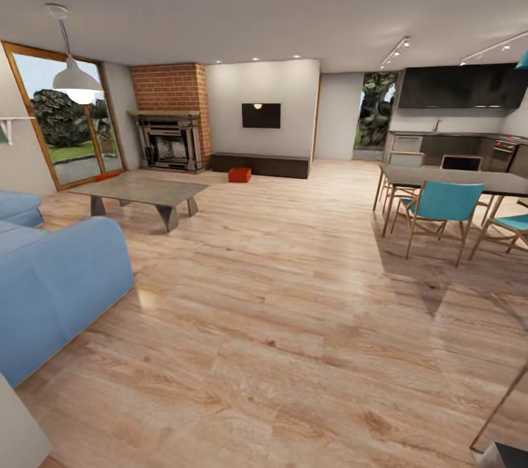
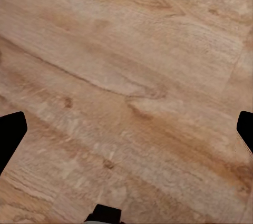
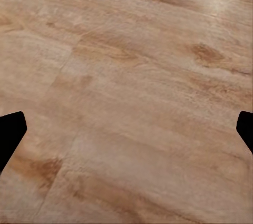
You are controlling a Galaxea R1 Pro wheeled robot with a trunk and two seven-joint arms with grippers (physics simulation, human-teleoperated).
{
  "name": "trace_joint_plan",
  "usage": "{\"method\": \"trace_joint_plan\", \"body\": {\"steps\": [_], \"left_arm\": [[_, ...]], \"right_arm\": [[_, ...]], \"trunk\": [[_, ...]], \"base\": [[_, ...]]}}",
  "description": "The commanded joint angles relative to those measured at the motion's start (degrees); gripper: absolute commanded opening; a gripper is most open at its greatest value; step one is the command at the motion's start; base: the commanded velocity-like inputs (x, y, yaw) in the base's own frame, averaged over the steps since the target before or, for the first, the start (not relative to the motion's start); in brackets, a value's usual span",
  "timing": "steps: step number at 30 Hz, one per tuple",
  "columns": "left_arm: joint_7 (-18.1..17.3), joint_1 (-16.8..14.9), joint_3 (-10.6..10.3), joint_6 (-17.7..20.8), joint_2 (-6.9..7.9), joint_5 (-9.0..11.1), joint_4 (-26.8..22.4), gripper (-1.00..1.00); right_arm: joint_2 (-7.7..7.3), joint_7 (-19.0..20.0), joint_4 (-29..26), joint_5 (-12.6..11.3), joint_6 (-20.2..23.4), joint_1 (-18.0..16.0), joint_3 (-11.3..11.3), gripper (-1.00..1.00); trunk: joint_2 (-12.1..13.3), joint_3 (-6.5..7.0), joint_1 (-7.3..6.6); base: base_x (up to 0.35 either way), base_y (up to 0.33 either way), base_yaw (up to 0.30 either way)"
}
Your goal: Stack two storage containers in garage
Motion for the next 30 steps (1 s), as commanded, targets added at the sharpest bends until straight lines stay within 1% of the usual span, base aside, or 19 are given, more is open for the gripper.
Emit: {"method": "trace_joint_plan", "body": {"steps": [1, 30], "left_arm": [[-0.27, -0.09, -0.07, -0.34, -0.02, 0.5, 0.21, 1.0], [-0.35, -0.09, 0.01, -0.42, -0.05, 0.5, 0.21, 1.0]], "right_arm": [[-0.02, -0.07, -0.1, 0.19, -0.04, 0.03, 0.06, 1.0], [-0.02, -0.15, -0.11, 0.19, -0.05, 0.03, 0.06, 1.0]], "trunk": [[-0.02, -0.05, 0.04], [-0.02, -0.05, 0.04]], "base": [[0.326, 0.0, 0.0], [0.327, 0.0, 0.0]]}}
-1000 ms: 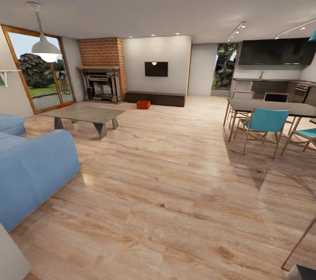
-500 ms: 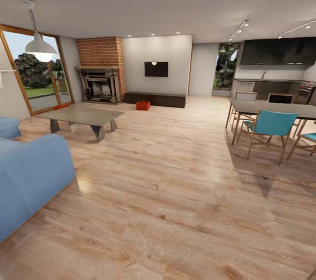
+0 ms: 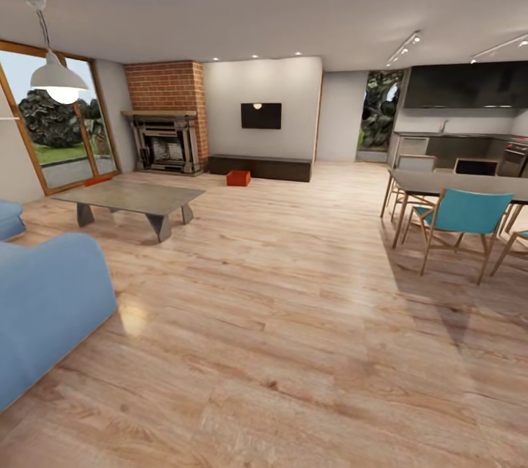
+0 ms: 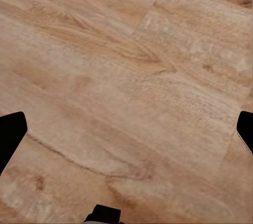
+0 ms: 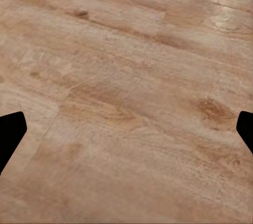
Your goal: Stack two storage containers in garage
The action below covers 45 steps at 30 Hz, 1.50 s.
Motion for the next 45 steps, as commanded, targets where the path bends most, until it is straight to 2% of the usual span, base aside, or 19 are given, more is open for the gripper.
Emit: {"method": "trace_joint_plan", "body": {"steps": [1, 24, 38, 45], "left_arm": [[-0.26, -0.09, -0.06, -0.34, 0.0, 0.5, 0.21, 1.0], [-0.1, -0.09, 0.03, -0.31, 0.02, 0.58, 0.21, 1.0], [-0.1, -0.09, 0.03, -0.27, 0.02, 0.58, 0.21, 1.0], [-0.1, -0.09, 0.03, -0.27, 0.02, 0.58, 0.21, 1.0]], "right_arm": [[-0.02, -0.08, -0.1, 0.2, -0.05, 0.03, 0.07, 1.0], [-0.02, -0.09, -0.1, 0.2, -0.04, 0.03, 0.07, 1.0], [-0.02, -0.03, -0.1, 0.2, -0.03, 0.03, 0.07, 1.0], [-0.02, 0.0, -0.1, 0.2, -0.02, 0.03, 0.07, 1.0]], "trunk": [[-0.02, -0.05, 0.04], [-0.02, -0.05, 0.04], [-0.02, -0.05, 0.04], [-0.02, -0.05, 0.04]], "base": [[0.329, 0.0, 0.0], [0.329, -0.001, 0.0], [0.329, -0.092, 0.0], [0.329, -0.1, -0.163]]}}
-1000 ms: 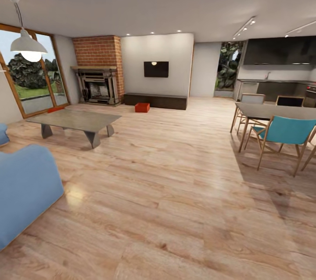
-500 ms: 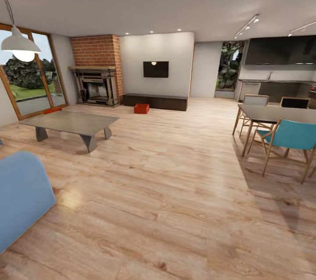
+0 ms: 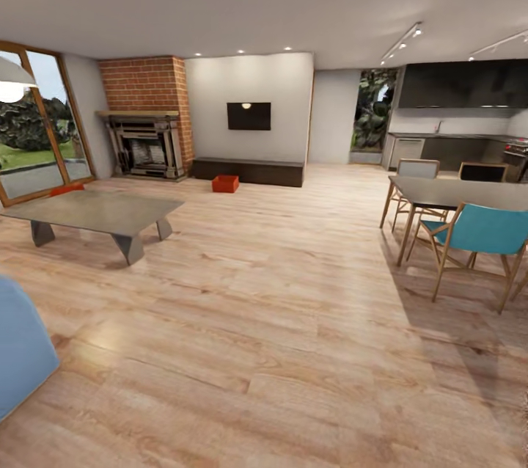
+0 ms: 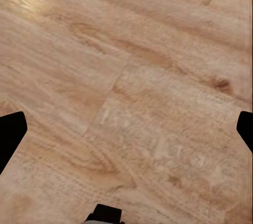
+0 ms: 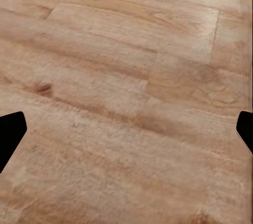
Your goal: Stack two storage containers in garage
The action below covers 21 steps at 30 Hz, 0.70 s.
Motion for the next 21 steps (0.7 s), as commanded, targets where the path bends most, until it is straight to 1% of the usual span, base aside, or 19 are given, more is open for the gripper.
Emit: {"method": "trace_joint_plan", "body": {"steps": [1, 3, 7, 21], "left_arm": [[-0.28, -0.09, -0.05, -0.35, -0.01, 0.51, 0.22, 1.0], [-0.28, -0.09, -0.05, -0.35, -0.01, 0.51, 0.22, 1.0], [-0.28, -0.09, -0.05, -0.34, -0.01, 0.51, 0.22, 1.0], [-0.3, -0.09, -0.05, -0.34, -0.01, 0.51, 0.22, 1.0]], "right_arm": [[-0.02, -0.08, -0.1, 0.2, -0.03, 0.03, 0.06, 1.0], [-0.02, -0.07, -0.1, 0.2, -0.03, 0.03, 0.06, 1.0], [-0.02, -0.07, -0.1, 0.2, -0.03, 0.03, 0.06, 1.0], [-0.02, -0.07, -0.1, 0.2, -0.03, 0.03, 0.06, 1.0]], "trunk": [[-0.03, -0.05, 0.04], [-0.03, -0.05, 0.04], [-0.03, -0.05, 0.04], [-0.03, -0.05, 0.04]], "base": [[0.329, -0.098, -0.248], [0.329, -0.094, -0.181], [0.329, -0.089, -0.07], [0.329, -0.086, -0.005]]}}
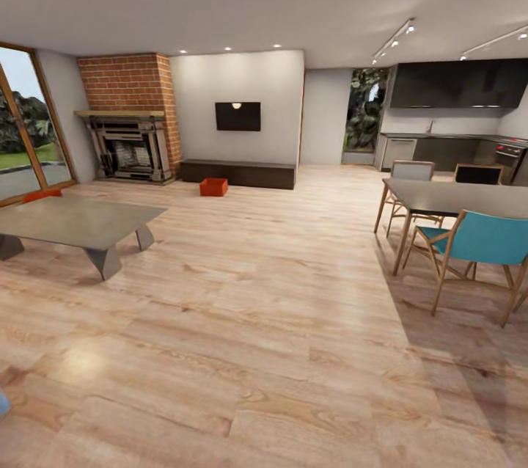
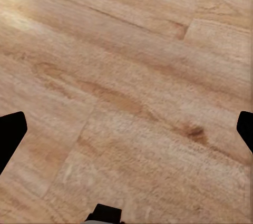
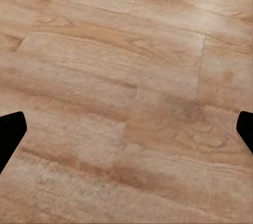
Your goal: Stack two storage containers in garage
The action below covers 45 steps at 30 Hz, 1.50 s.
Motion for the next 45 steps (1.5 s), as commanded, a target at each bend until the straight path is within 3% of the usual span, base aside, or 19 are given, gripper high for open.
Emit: {"method": "trace_joint_plan", "body": {"steps": [1, 45], "left_arm": [[-0.27, -0.09, -0.05, -0.35, -0.02, 0.51, 0.2, 1.0], [-0.26, -0.09, -0.05, -0.35, -0.02, 0.51, 0.21, 1.0]], "right_arm": [[-0.02, -0.08, -0.1, 0.2, -0.03, 0.03, 0.06, 1.0], [-0.02, -0.16, -0.09, 0.2, -0.12, 0.03, 0.06, 1.0]], "trunk": [[-0.03, -0.05, 0.04], [-0.03, -0.05, 0.04]], "base": [[0.329, -0.085, 0.0], [0.329, -0.032, 0.021]]}}
